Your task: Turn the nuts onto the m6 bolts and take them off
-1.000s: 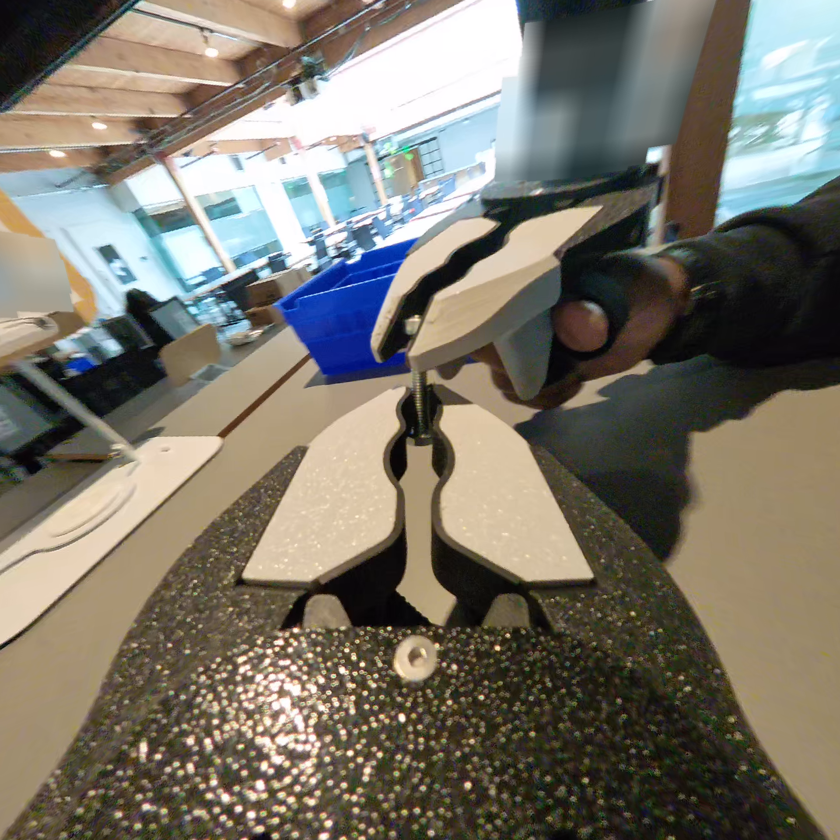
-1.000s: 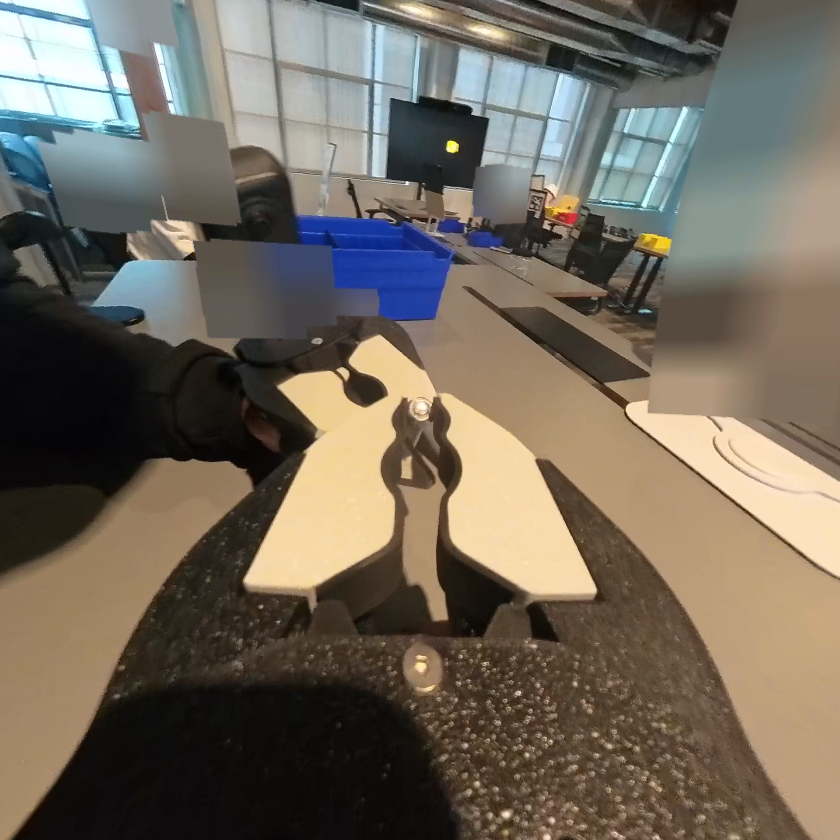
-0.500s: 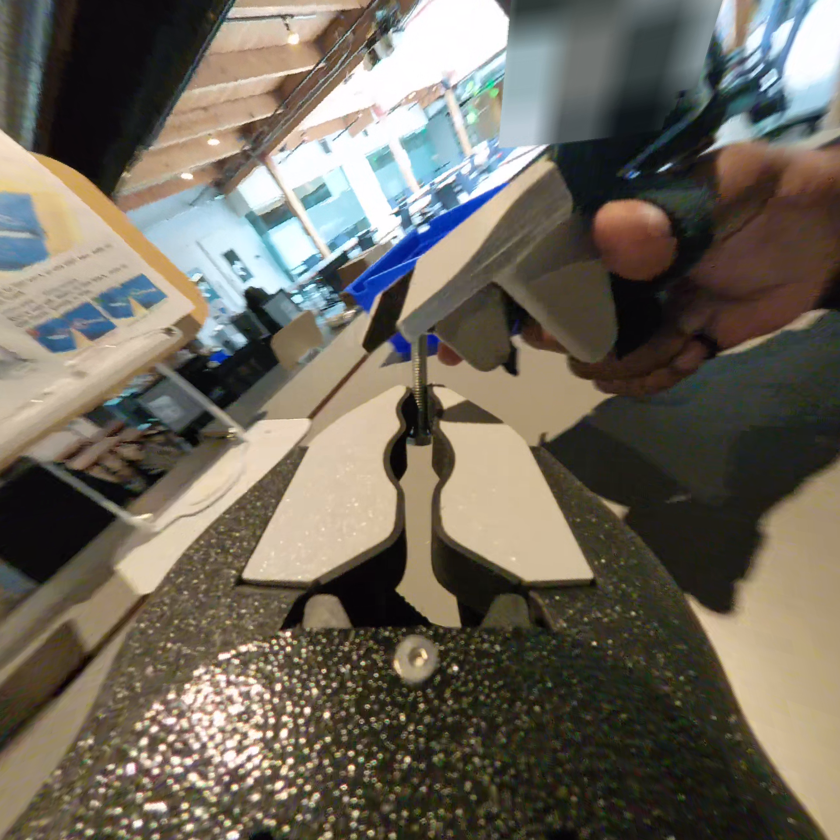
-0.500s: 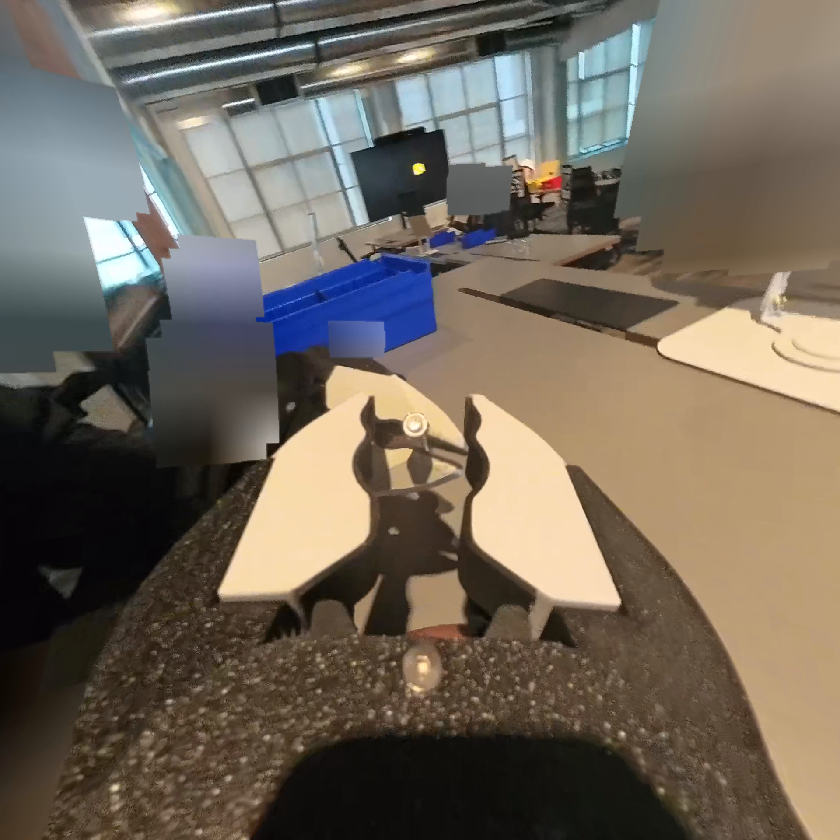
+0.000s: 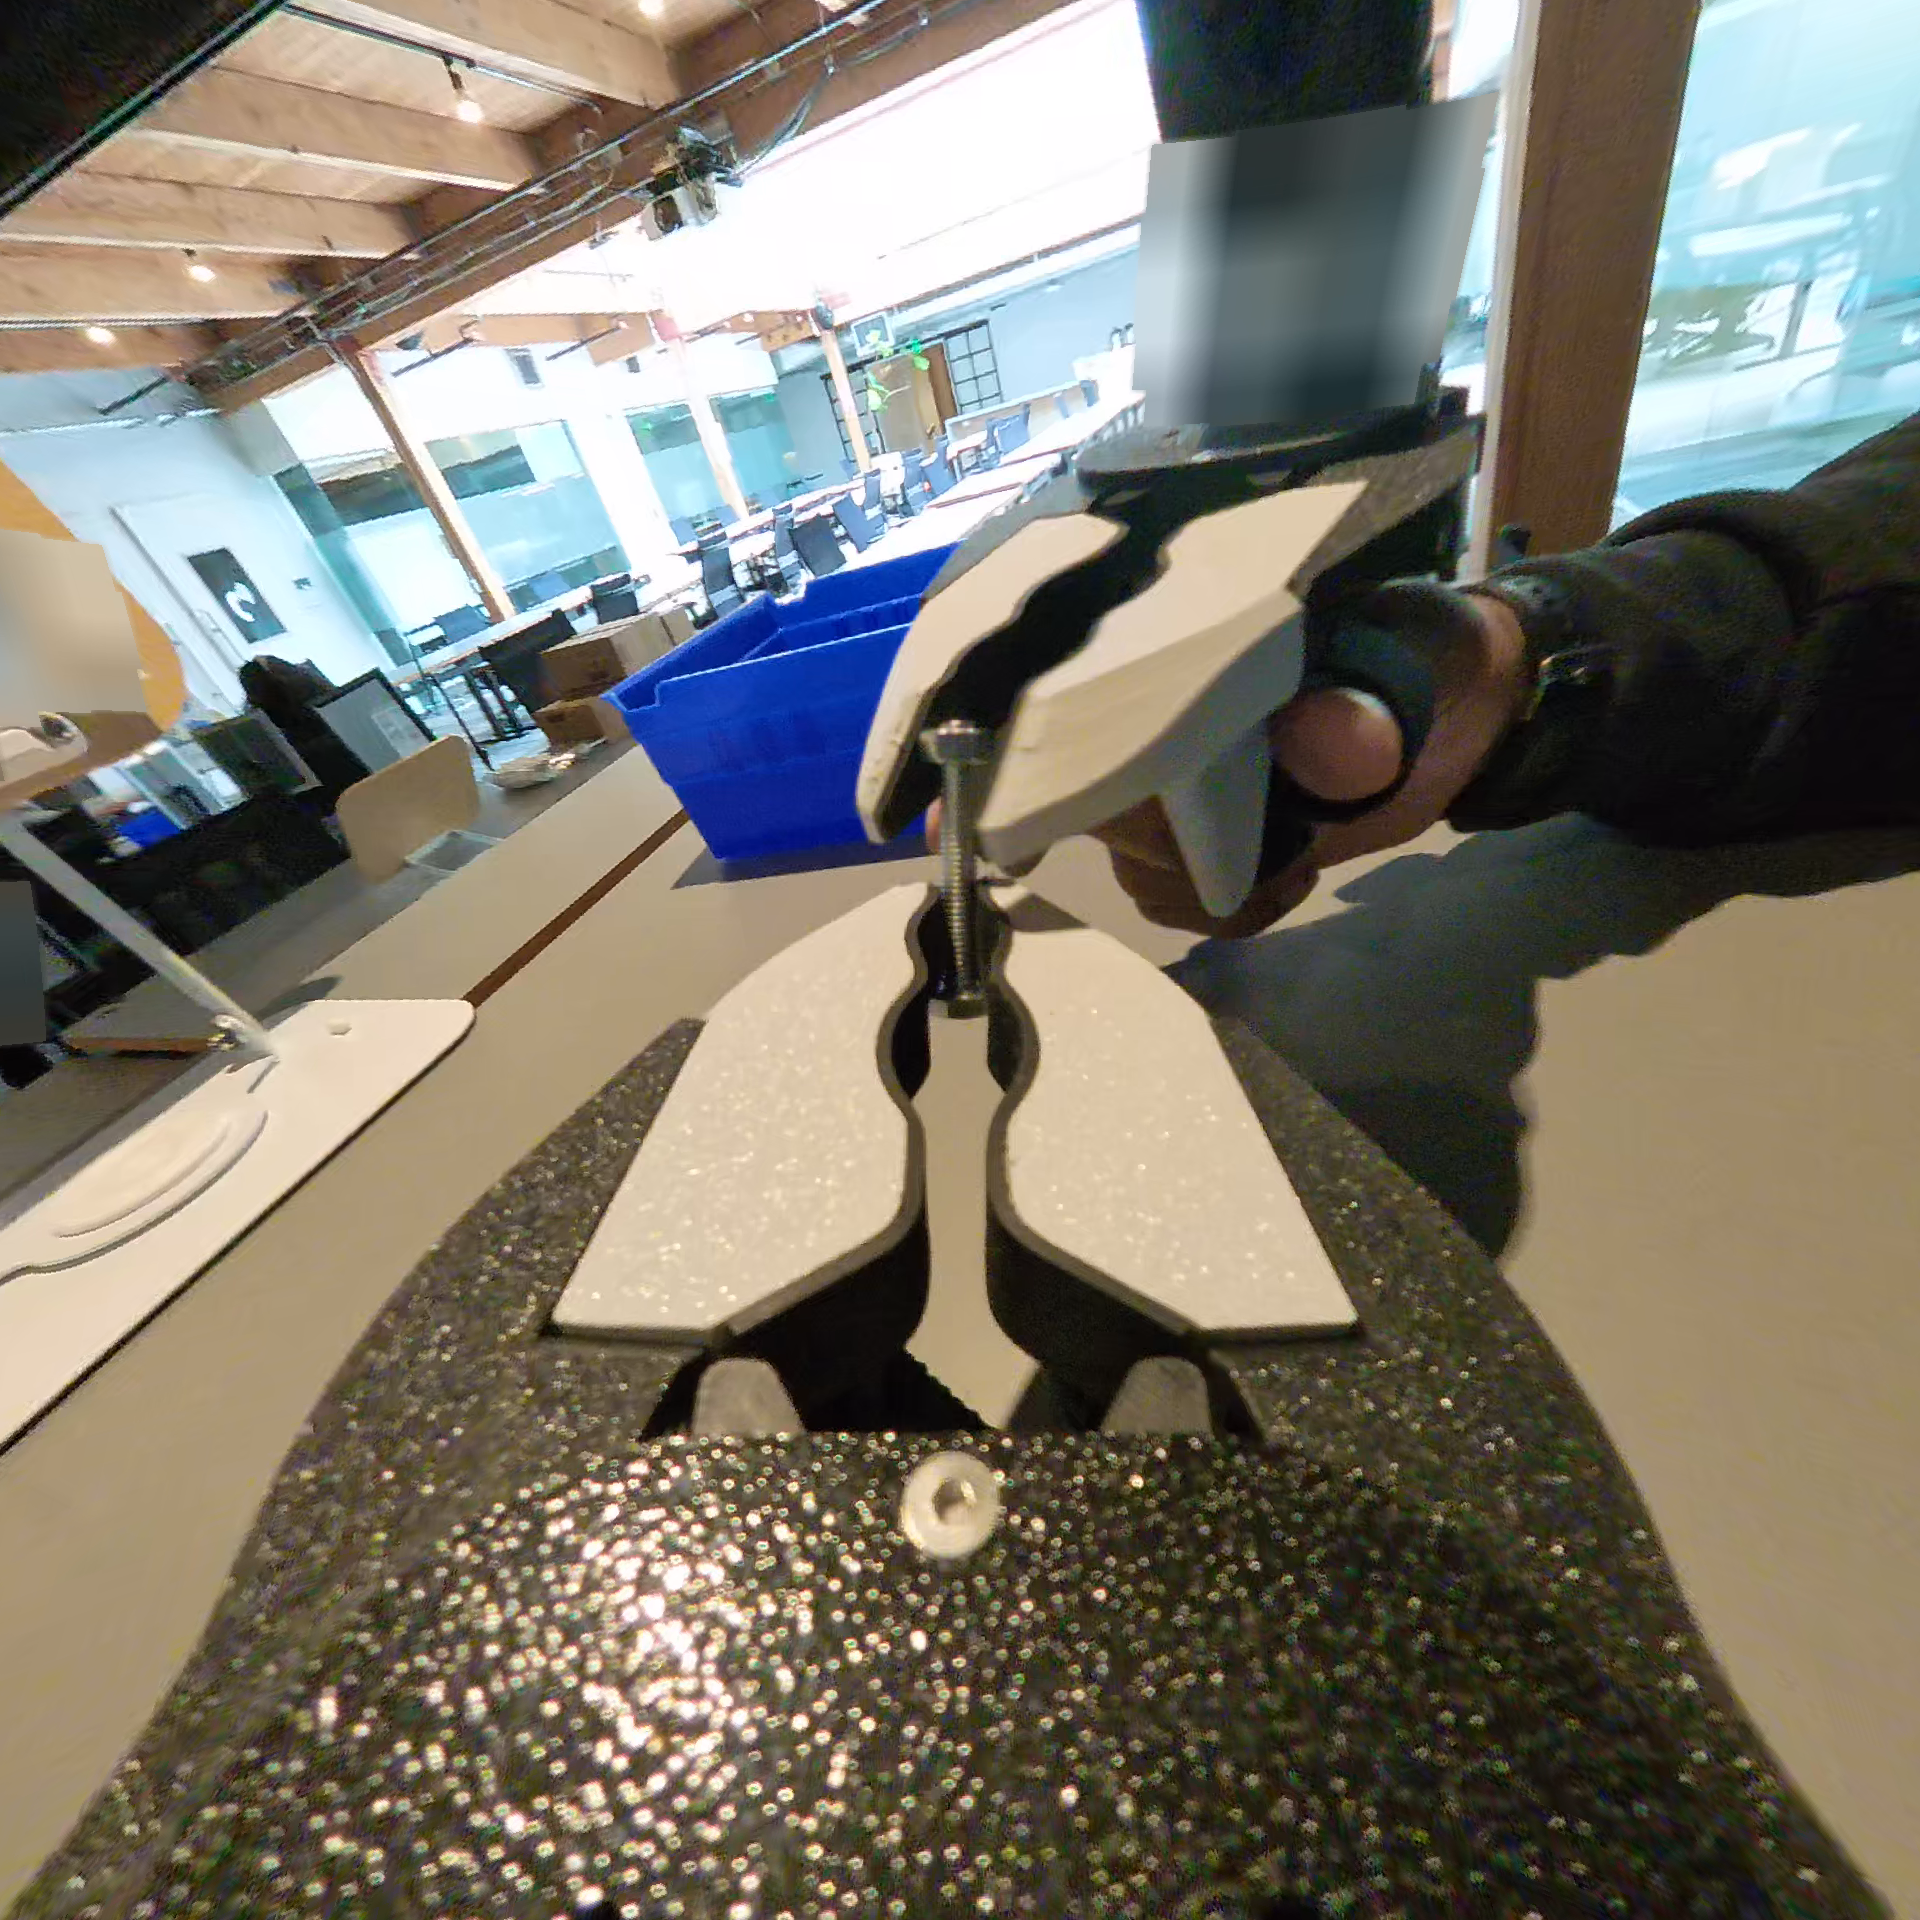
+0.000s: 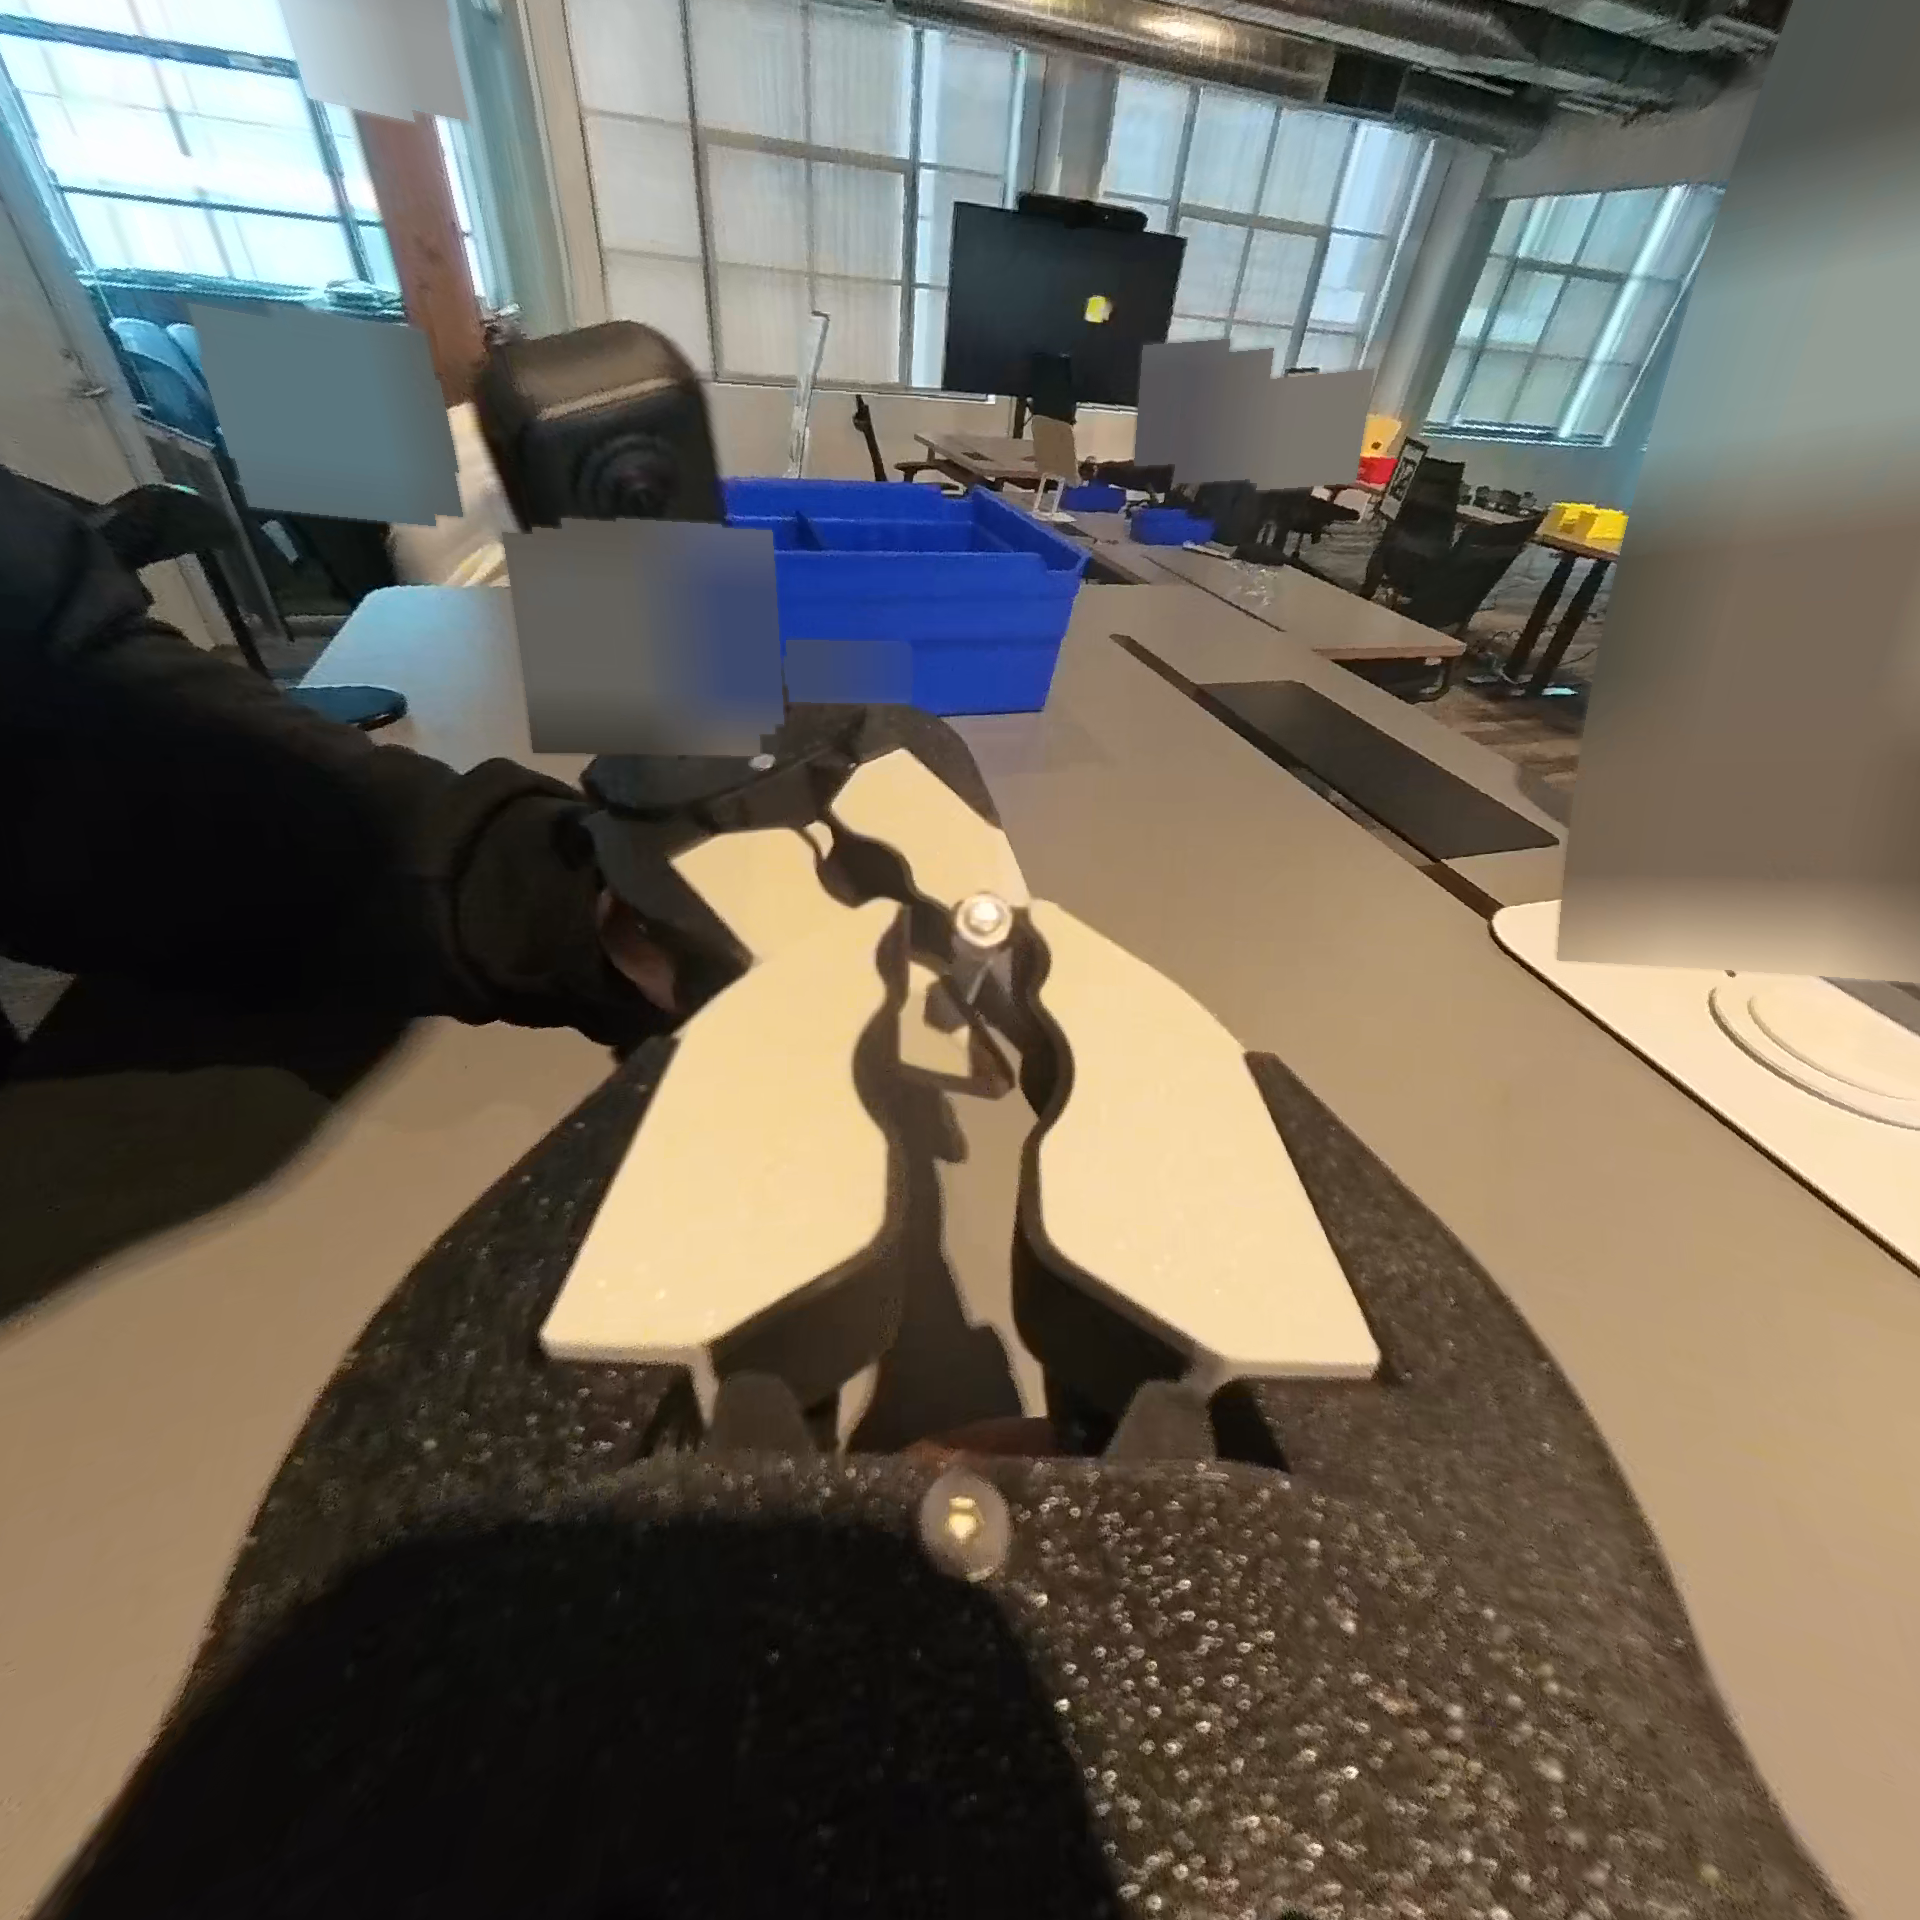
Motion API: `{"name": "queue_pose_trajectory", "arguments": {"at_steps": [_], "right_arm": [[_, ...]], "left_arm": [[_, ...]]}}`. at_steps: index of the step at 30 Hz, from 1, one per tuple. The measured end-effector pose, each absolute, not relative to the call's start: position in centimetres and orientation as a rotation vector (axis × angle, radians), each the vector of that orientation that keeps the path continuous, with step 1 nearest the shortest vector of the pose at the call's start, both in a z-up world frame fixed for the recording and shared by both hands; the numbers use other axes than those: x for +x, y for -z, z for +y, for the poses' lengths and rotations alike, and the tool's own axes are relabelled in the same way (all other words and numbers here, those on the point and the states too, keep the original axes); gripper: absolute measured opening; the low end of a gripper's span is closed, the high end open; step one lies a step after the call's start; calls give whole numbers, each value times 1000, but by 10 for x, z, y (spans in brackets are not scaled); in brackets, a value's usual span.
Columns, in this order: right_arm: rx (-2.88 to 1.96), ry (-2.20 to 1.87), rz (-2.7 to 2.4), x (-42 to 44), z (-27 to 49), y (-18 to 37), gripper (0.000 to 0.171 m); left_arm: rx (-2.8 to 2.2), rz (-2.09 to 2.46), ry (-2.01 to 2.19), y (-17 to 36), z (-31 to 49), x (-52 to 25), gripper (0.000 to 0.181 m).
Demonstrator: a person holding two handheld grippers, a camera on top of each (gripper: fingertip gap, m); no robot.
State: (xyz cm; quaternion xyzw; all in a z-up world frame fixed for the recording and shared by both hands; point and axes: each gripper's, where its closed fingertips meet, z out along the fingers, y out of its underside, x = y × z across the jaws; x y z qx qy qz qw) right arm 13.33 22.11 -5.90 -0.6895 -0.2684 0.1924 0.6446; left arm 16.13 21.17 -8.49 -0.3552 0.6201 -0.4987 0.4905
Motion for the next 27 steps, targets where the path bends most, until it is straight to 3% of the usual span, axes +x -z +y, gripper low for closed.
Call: {"name": "queue_pose_trajectory", "arguments": {"at_steps": [2, 8, 11, 14, 18, 24, 27], "right_arm": [[-1593, -419, -554, 137, 226, 61, 10], [-1707, -494, -127, 152, 242, 76, 11], [-1719, -569, -79, 151, 243, 81, 16], [-1689, -600, -194, 152, 242, 73, 37], [-1678, -452, -498, 156, 232, 71, 37], [-1657, 133, -988, 162, 222, 104, 34], [-1638, 155, -1027, 157, 221, 109, 34]], "left_arm": [[-862, 1503, 1121, 87, 216, 163, 5], [-830, 1486, 593, 98, 244, 169, 5], [-813, 1503, 554, 99, 243, 170, 5], [-850, 1504, 648, 98, 243, 169, 5], [-818, 1590, 663, 105, 241, 164, 5], [-710, 1710, 429, 119, 245, 161, 5], [-689, 1728, 405, 121, 244, 161, 5]]}}
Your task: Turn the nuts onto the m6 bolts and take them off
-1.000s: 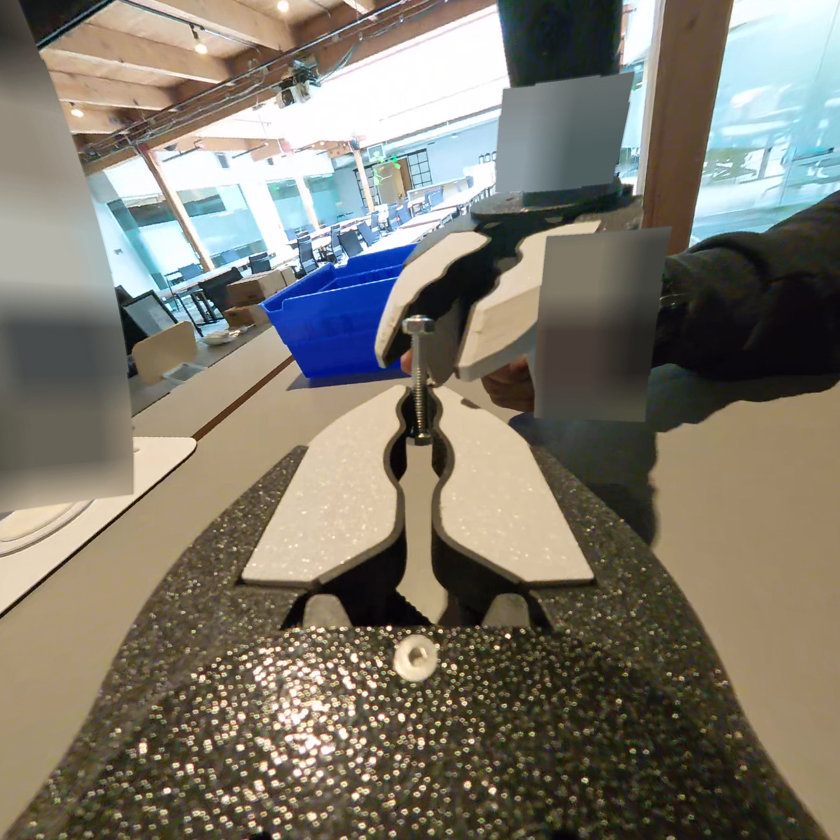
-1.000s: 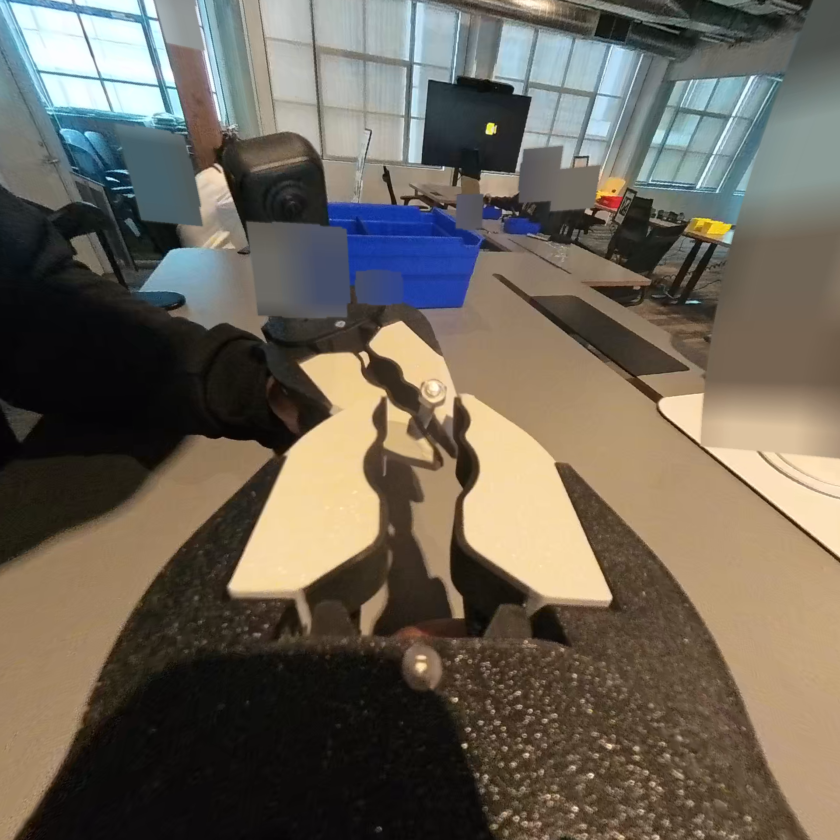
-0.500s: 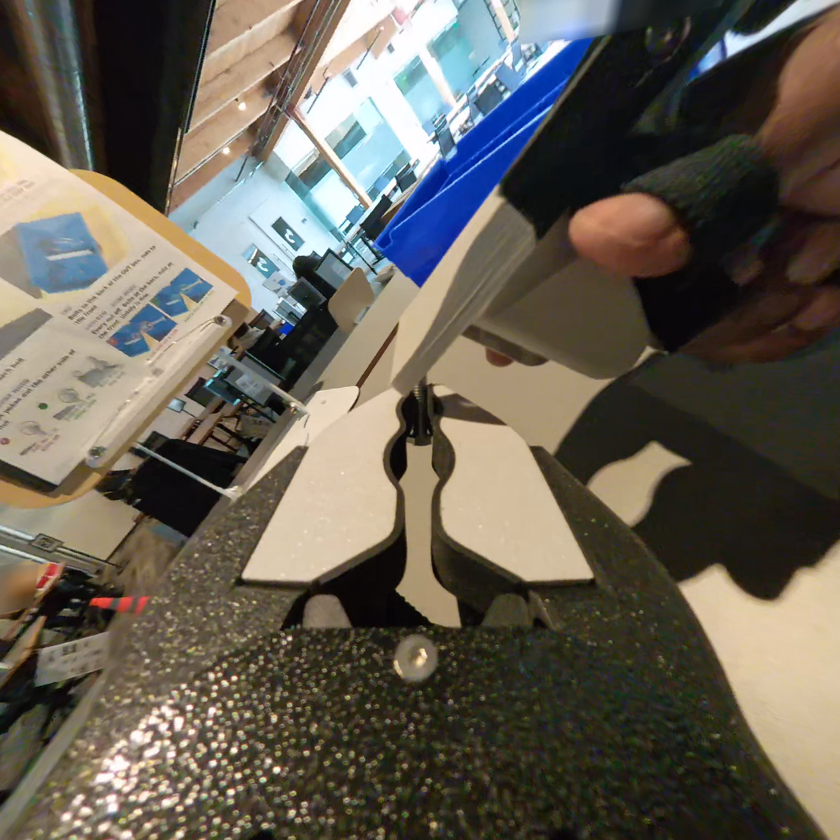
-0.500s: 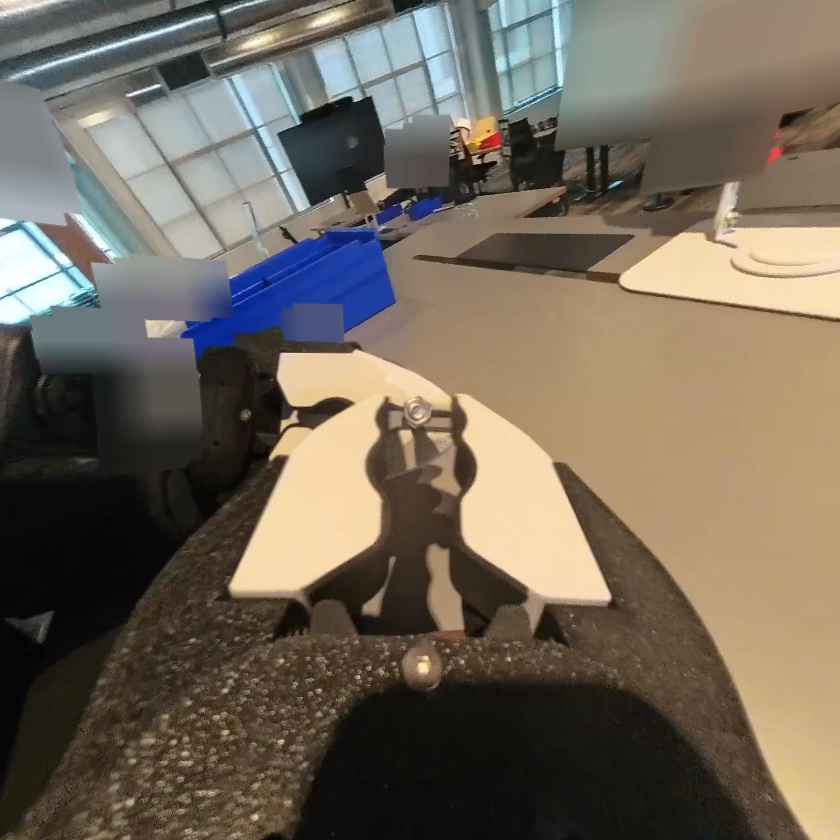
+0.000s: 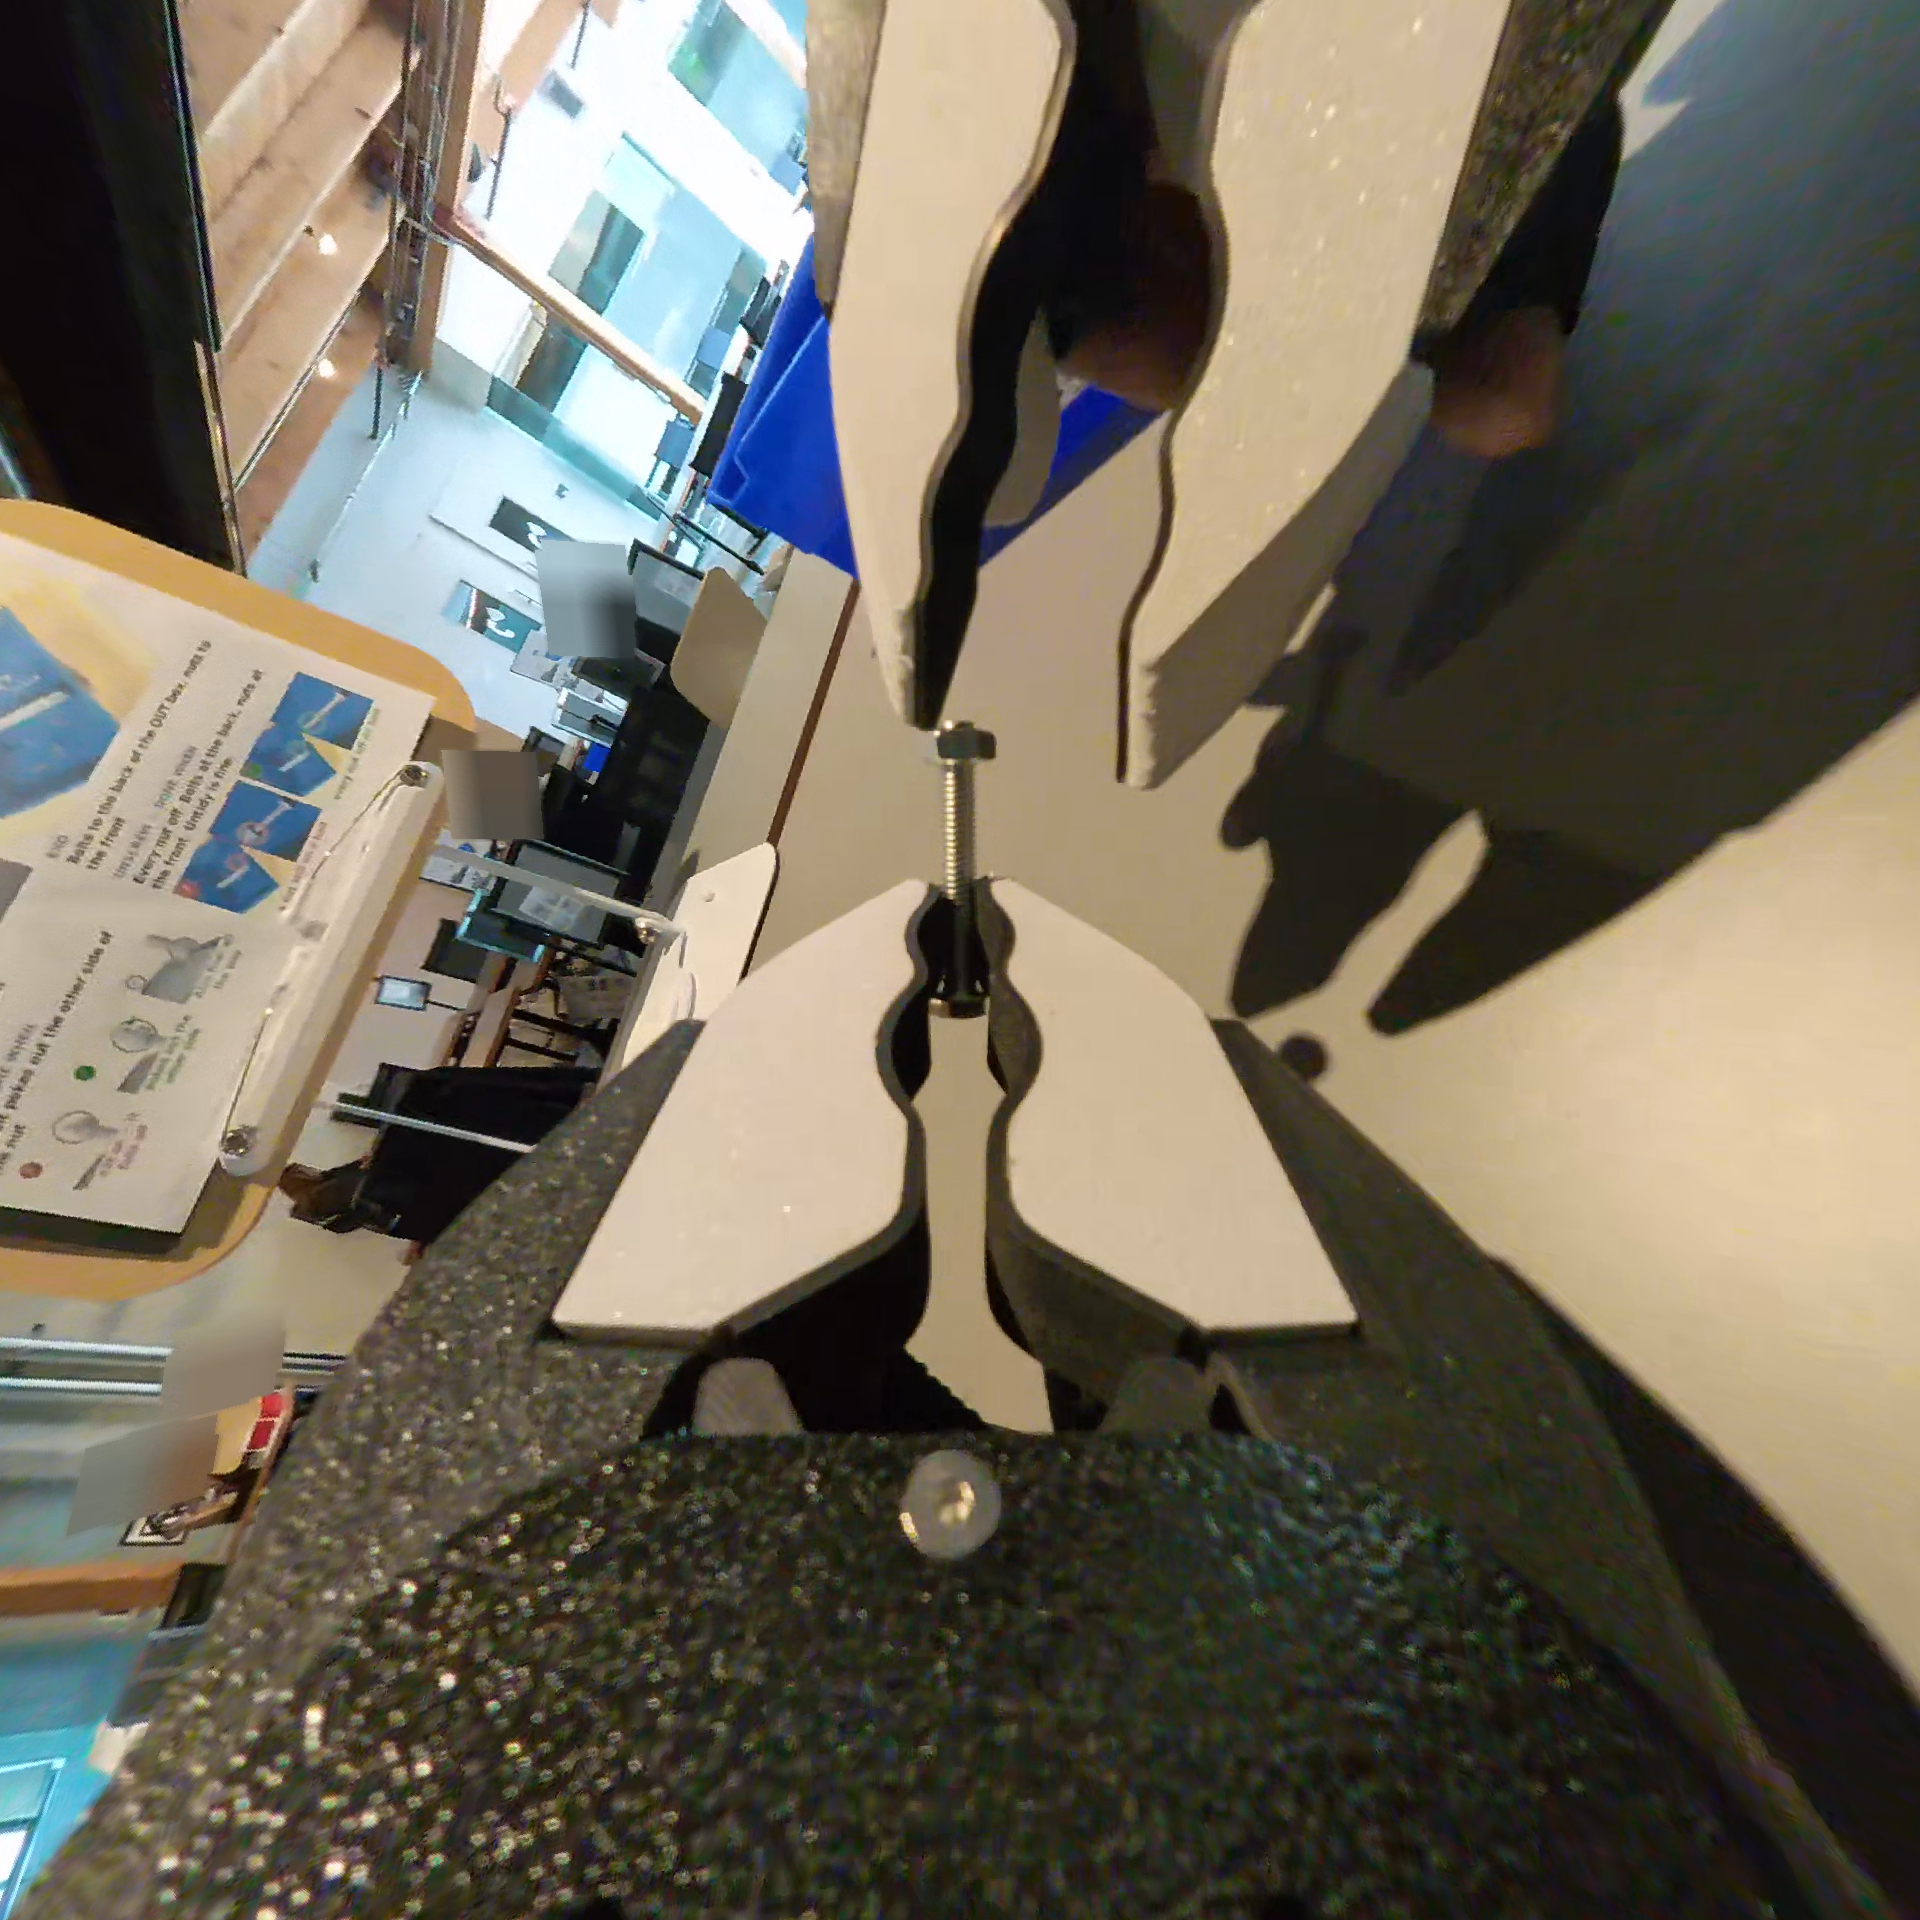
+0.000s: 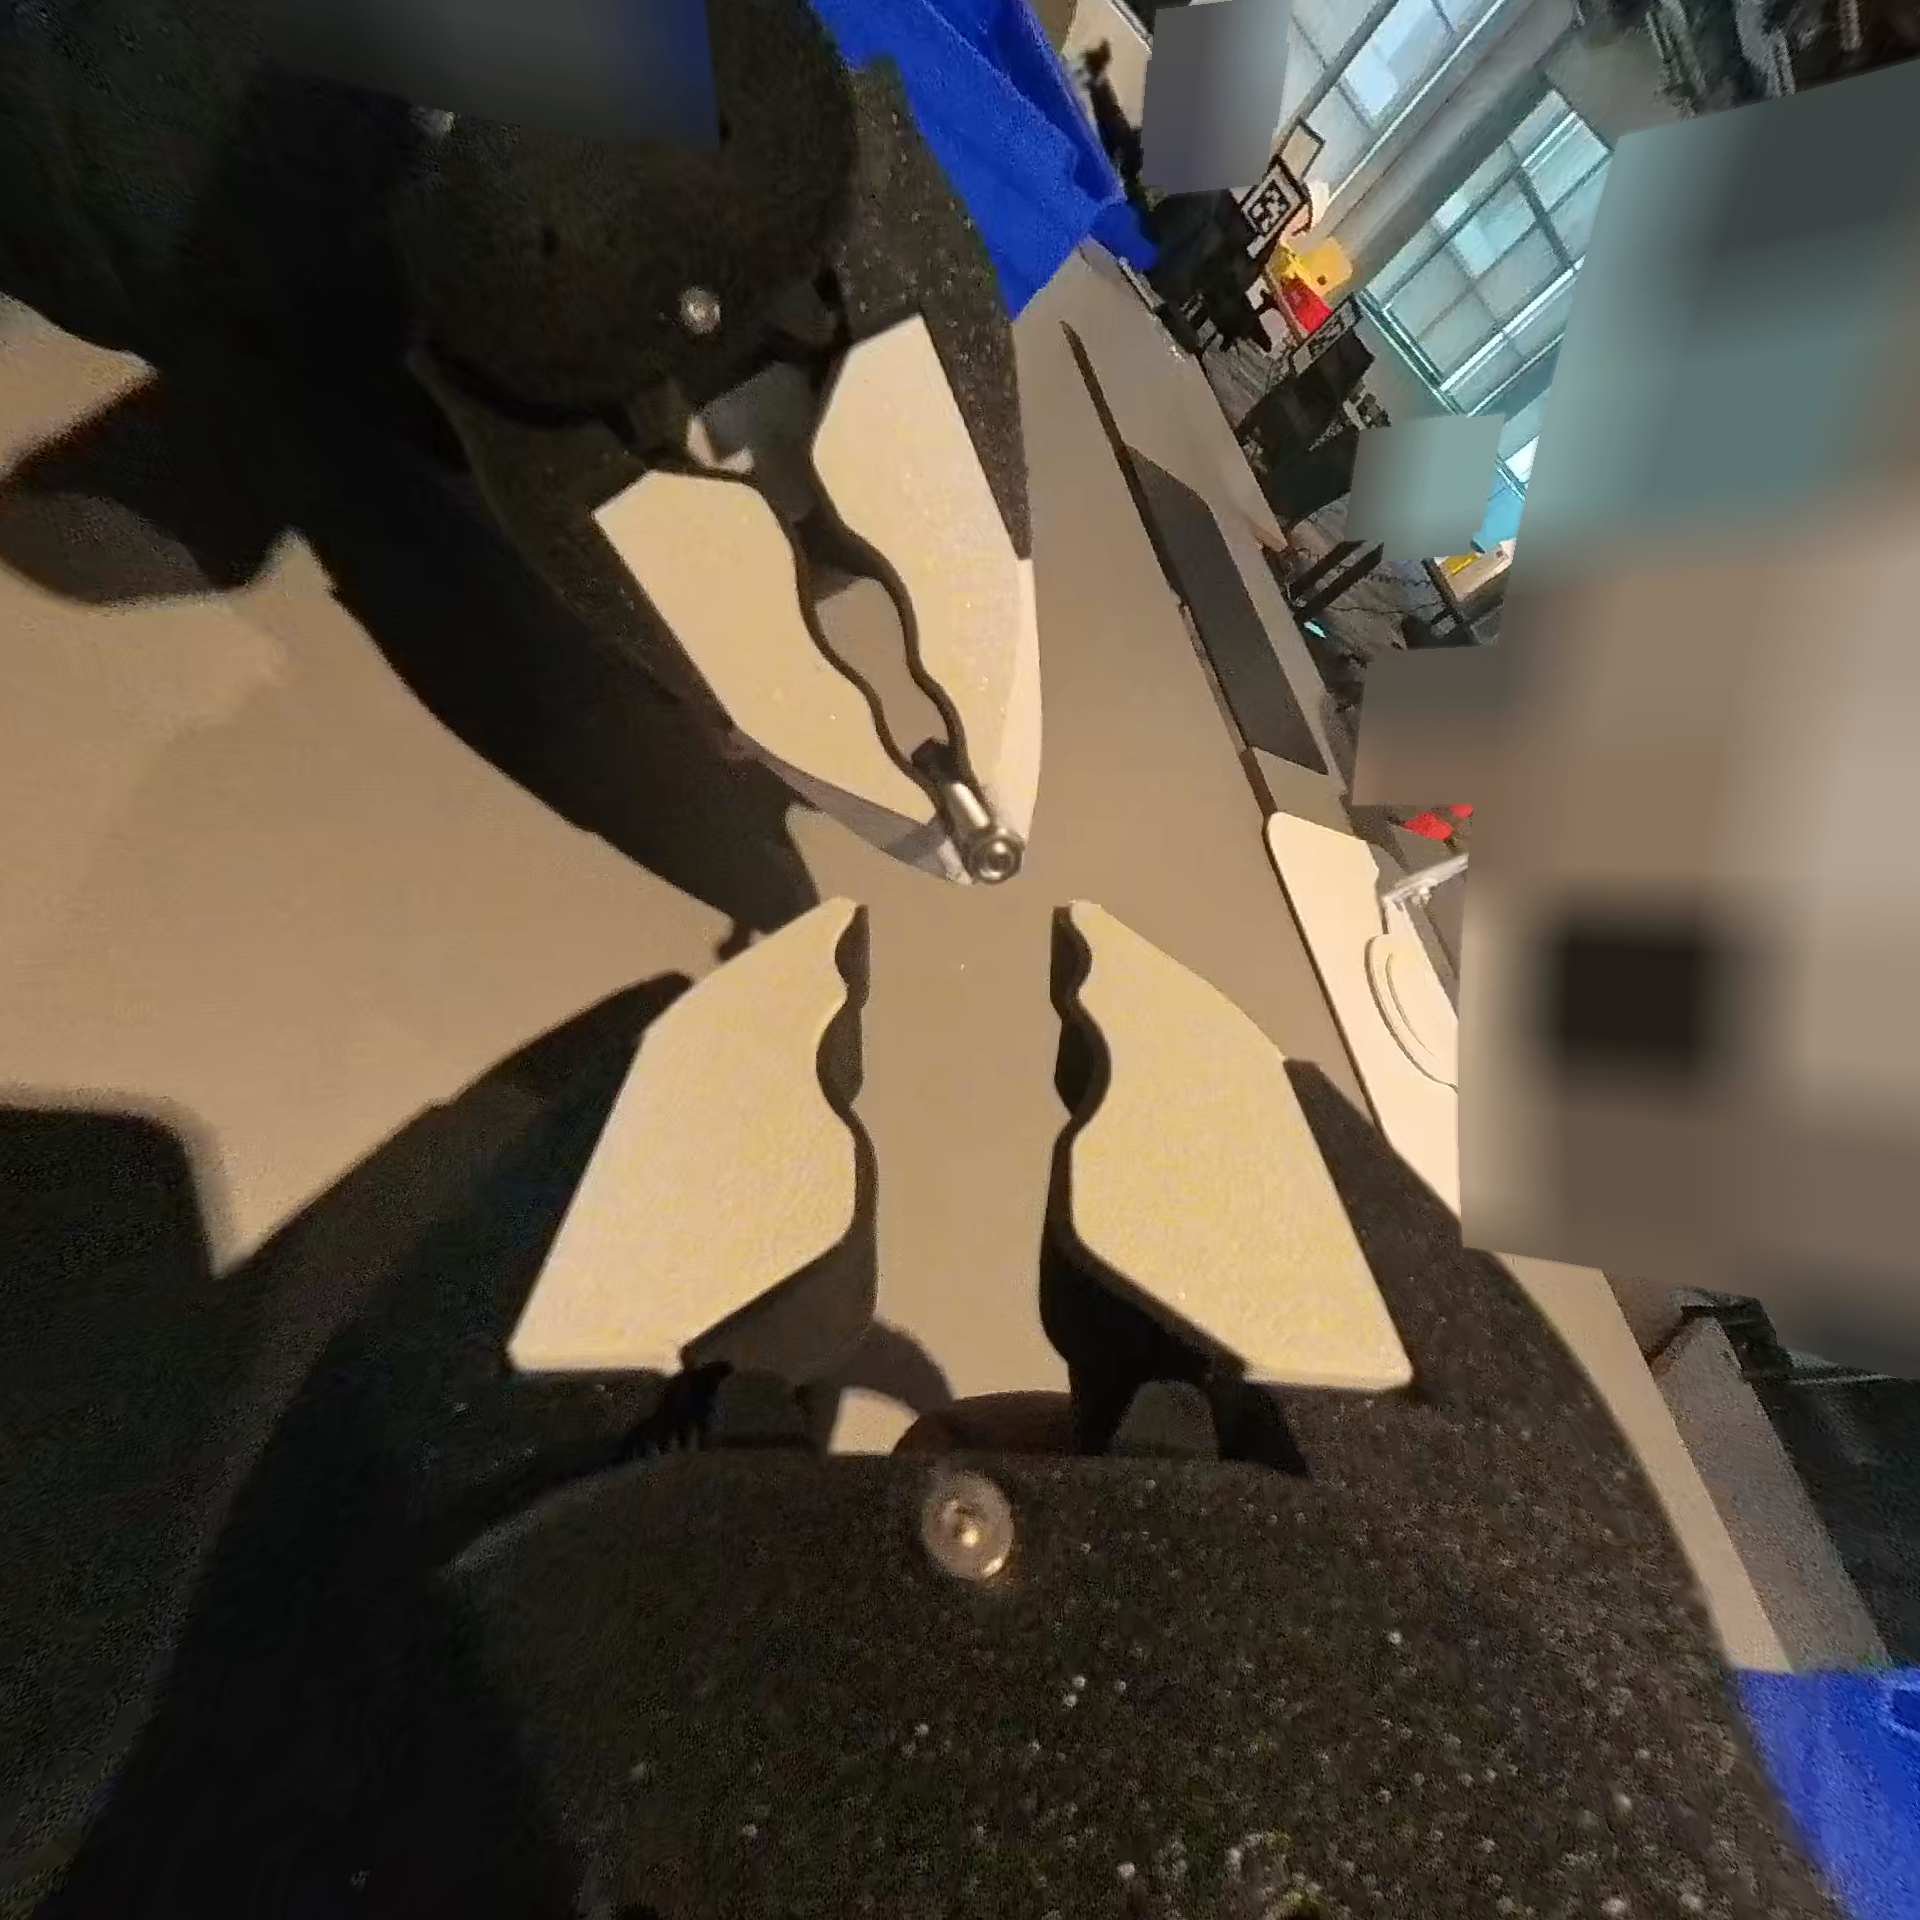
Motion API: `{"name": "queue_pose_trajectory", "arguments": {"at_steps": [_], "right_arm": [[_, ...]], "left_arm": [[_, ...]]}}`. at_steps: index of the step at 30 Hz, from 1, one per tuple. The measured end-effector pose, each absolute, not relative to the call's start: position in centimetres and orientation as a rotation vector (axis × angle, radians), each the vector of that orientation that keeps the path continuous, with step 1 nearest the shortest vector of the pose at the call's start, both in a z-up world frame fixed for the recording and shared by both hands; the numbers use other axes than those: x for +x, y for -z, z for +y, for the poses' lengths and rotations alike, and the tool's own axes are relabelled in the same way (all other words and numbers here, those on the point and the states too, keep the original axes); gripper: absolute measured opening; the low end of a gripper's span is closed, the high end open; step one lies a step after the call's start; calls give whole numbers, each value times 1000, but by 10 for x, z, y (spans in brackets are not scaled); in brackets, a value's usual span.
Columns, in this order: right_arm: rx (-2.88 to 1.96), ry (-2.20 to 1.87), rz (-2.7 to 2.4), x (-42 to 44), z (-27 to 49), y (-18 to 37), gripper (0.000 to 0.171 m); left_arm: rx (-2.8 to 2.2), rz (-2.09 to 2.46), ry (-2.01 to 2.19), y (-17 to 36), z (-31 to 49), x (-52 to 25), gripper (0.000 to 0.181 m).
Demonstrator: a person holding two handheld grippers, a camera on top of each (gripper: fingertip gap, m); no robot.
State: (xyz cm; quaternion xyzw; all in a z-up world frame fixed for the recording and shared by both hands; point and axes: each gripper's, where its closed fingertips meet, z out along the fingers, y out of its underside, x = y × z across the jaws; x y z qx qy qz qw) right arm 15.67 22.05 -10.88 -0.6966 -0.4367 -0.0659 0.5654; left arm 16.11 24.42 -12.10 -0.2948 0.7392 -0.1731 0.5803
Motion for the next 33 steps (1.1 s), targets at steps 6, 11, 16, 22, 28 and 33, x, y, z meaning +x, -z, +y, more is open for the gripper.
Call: {"name": "queue_pose_trajectory", "arguments": {"at_steps": [6, 11, 16, 22, 28, 33], "right_arm": [[-1626, 124, -1024, 154, 219, 107, 33], [-1636, 108, -1048, 148, 218, 112, 25], [-1785, 2, -947, 149, 223, 120, 11], [-2064, -783, -358, 144, 226, 126, 10], [-1962, -402, -665, 161, 227, 125, 41], [-1778, -58, -912, 157, 224, 119, 35]], "left_arm": [[-658, 1761, 375, 125, 244, 160, 5], [-594, 1803, 336, 130, 239, 159, 6], [-548, 1810, 237, 132, 242, 158, 6], [-511, 1823, 117, 134, 251, 157, 6], [-561, 1825, 171, 134, 251, 157, 5], [-572, 1841, 209, 136, 248, 157, 5]]}}
